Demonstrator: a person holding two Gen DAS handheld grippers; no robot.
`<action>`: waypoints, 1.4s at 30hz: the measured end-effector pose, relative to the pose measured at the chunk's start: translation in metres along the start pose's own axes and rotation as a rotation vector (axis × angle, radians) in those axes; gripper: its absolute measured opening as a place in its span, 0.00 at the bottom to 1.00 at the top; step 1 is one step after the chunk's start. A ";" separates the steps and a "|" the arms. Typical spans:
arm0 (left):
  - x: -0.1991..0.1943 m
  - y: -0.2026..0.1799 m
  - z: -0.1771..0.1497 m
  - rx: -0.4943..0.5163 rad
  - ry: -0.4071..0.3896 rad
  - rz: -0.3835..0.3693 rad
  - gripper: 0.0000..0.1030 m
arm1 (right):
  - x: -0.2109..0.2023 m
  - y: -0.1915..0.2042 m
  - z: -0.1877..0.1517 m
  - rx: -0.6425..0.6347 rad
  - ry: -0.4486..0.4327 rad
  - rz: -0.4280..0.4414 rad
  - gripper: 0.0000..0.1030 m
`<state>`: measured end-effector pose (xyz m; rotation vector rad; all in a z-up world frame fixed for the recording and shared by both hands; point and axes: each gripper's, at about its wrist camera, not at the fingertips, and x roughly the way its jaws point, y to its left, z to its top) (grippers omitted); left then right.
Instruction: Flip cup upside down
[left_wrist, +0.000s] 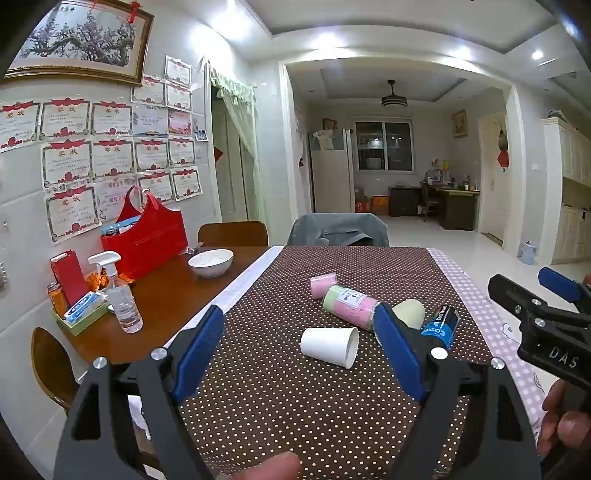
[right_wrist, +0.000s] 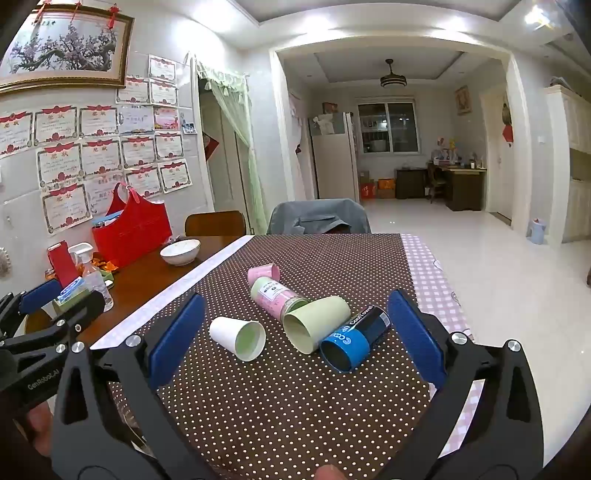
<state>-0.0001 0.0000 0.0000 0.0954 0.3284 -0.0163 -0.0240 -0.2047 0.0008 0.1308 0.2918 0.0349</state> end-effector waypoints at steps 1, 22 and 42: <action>0.000 0.000 0.000 0.000 0.001 0.000 0.80 | 0.001 0.000 0.000 0.002 0.009 -0.001 0.94; 0.002 0.001 -0.002 -0.005 0.013 -0.004 0.80 | 0.002 0.000 0.000 0.006 0.006 -0.001 0.94; 0.003 -0.002 -0.003 -0.004 0.015 -0.001 0.80 | 0.003 0.003 0.000 0.000 0.006 0.003 0.94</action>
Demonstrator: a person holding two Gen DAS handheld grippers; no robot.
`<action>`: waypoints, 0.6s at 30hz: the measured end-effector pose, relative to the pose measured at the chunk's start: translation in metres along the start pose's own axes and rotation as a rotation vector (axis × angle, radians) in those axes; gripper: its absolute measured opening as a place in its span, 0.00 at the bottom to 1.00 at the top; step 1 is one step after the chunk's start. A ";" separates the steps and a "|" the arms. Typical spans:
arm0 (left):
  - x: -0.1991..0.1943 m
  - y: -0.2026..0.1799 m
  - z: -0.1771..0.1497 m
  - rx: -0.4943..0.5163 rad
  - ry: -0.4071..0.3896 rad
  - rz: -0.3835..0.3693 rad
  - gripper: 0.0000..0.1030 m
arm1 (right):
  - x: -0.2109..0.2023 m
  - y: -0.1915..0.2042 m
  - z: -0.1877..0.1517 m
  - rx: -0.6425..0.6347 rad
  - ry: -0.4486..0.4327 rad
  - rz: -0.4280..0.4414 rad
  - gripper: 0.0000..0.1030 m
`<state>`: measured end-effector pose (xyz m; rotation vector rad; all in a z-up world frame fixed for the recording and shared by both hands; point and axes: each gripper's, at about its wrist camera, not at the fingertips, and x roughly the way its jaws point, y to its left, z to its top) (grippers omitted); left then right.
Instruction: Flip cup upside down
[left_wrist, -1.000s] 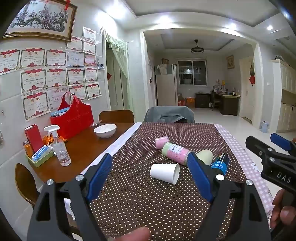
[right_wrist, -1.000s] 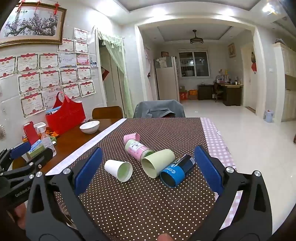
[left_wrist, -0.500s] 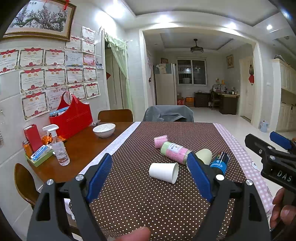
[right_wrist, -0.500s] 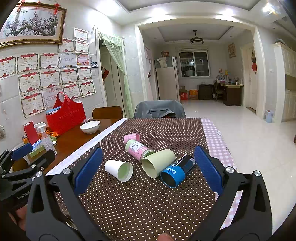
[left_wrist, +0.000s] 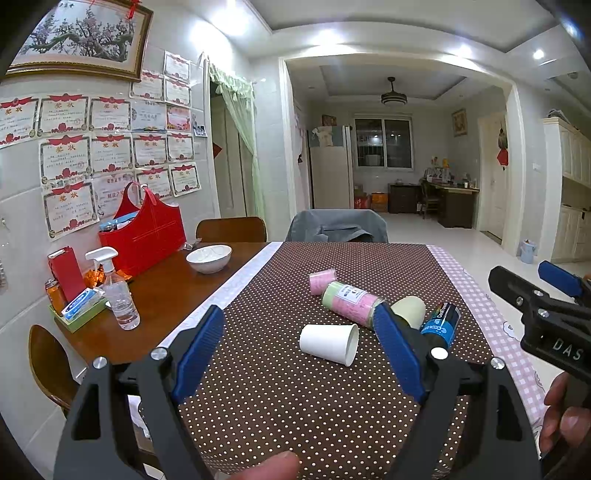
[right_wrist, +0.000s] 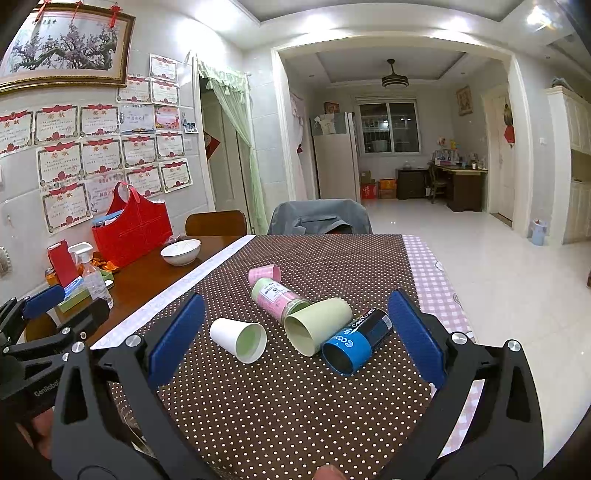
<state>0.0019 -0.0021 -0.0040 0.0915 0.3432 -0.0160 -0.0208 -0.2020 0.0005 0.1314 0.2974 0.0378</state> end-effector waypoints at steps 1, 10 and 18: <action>0.000 0.000 0.000 0.001 0.000 0.002 0.80 | 0.002 0.000 0.000 0.000 0.002 0.001 0.94; 0.012 0.001 -0.005 0.013 0.013 0.001 0.80 | 0.015 -0.001 0.001 -0.005 0.020 0.003 0.94; 0.039 -0.005 0.000 0.069 0.035 -0.013 0.80 | 0.040 -0.008 0.002 -0.003 0.053 -0.003 0.94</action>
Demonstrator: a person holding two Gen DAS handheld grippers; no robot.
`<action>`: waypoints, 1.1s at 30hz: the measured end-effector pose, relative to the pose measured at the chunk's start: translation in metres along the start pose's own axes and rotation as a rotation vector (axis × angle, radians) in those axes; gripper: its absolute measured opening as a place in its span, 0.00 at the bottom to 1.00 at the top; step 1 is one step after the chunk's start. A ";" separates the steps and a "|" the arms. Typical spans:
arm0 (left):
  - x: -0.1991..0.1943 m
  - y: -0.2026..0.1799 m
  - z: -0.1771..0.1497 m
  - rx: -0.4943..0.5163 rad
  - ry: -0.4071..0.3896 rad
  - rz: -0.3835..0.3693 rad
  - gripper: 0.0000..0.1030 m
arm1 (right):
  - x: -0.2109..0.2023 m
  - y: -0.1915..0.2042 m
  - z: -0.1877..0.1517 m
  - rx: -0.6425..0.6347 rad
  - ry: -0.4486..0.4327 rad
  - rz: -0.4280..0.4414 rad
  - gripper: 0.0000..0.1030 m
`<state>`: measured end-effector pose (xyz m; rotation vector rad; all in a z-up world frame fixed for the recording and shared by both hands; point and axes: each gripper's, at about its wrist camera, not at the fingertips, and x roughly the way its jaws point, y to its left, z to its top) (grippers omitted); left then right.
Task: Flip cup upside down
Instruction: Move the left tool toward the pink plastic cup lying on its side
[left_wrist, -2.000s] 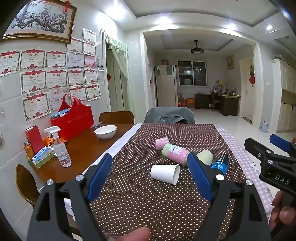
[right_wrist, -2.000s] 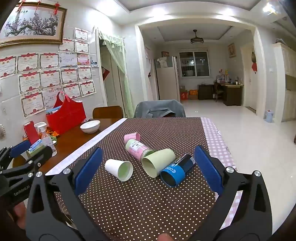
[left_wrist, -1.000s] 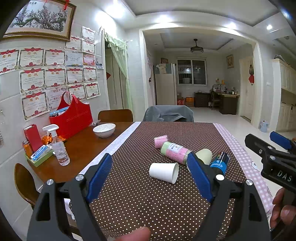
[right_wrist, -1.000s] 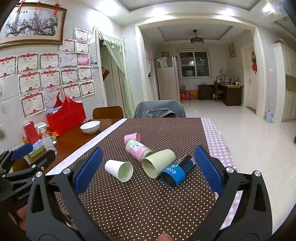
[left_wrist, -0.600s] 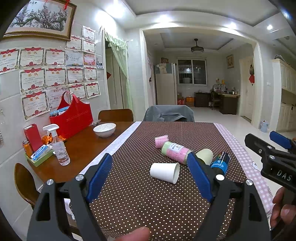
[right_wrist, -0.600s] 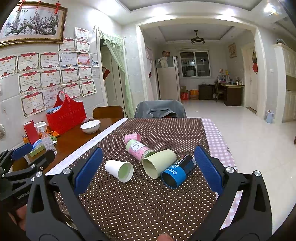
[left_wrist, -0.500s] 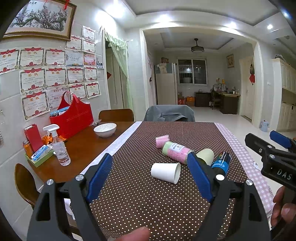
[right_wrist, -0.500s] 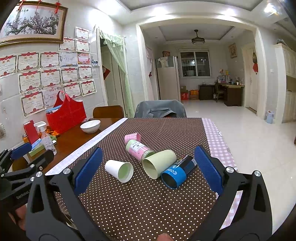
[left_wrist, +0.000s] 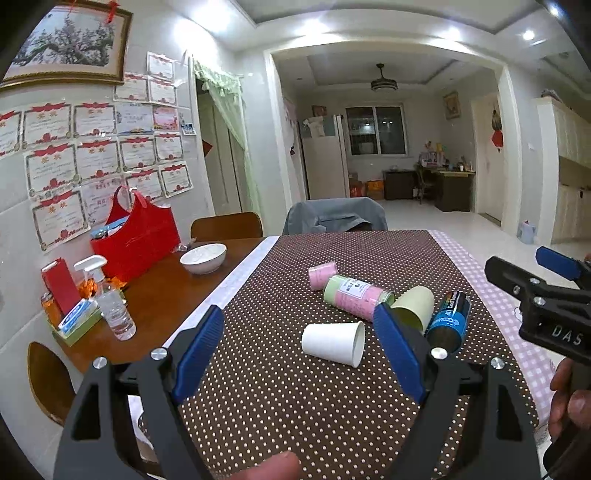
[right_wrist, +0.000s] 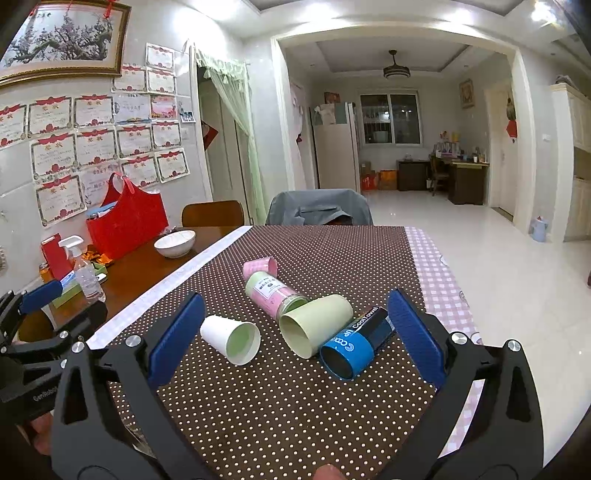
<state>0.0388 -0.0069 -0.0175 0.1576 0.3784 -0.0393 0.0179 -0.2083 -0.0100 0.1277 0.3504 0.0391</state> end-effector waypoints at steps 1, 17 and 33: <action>0.003 -0.001 0.002 0.004 0.002 -0.003 0.80 | 0.005 -0.001 0.001 0.002 0.006 0.000 0.94; 0.135 -0.005 0.039 0.160 0.165 -0.123 0.80 | 0.104 -0.027 0.011 0.050 0.197 -0.021 0.94; 0.320 -0.017 0.046 0.573 0.394 -0.341 0.80 | 0.190 -0.059 0.015 0.134 0.361 -0.087 0.94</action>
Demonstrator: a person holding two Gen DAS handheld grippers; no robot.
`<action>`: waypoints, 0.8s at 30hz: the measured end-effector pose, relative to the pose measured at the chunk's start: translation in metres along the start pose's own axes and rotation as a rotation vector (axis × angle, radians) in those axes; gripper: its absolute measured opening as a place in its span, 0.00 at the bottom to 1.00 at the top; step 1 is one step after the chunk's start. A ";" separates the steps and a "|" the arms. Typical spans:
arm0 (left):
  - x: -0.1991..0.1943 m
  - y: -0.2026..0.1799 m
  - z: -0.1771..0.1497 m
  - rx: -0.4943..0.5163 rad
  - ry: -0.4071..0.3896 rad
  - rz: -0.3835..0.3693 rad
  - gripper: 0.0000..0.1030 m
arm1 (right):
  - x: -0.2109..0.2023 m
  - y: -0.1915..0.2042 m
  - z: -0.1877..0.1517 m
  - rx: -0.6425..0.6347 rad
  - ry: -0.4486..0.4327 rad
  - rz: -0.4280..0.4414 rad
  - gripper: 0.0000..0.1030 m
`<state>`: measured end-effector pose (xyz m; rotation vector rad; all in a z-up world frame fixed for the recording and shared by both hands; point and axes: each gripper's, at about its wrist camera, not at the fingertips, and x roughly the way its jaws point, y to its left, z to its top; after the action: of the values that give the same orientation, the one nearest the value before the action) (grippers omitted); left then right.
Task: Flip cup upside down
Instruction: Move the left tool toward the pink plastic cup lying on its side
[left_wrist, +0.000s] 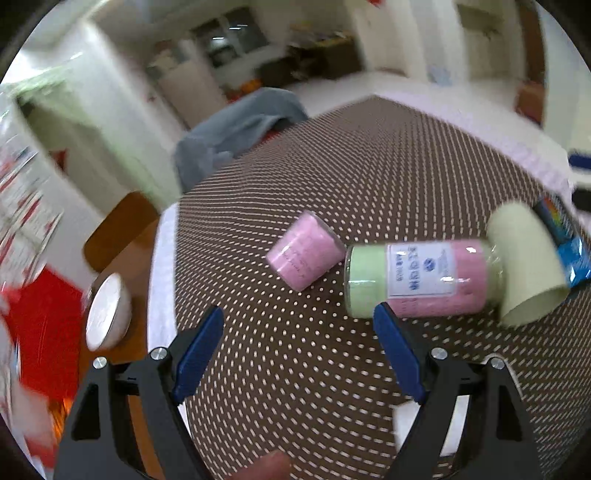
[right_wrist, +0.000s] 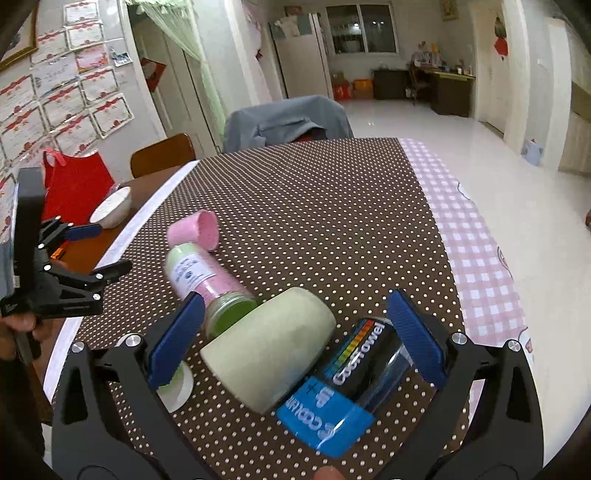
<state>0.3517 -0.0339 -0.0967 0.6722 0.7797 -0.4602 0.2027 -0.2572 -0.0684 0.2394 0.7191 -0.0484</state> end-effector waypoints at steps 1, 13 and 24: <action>0.008 0.001 0.002 0.029 0.007 -0.008 0.80 | 0.004 0.000 0.002 0.000 0.007 -0.006 0.94; 0.085 0.025 0.019 0.248 0.091 -0.095 0.80 | 0.032 0.003 0.017 0.004 0.047 -0.046 0.94; 0.115 0.008 0.036 0.449 0.119 -0.171 0.79 | 0.052 0.000 0.023 0.004 0.069 -0.057 0.94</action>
<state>0.4469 -0.0687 -0.1629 1.0624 0.8583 -0.7686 0.2572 -0.2604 -0.0856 0.2252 0.7948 -0.0963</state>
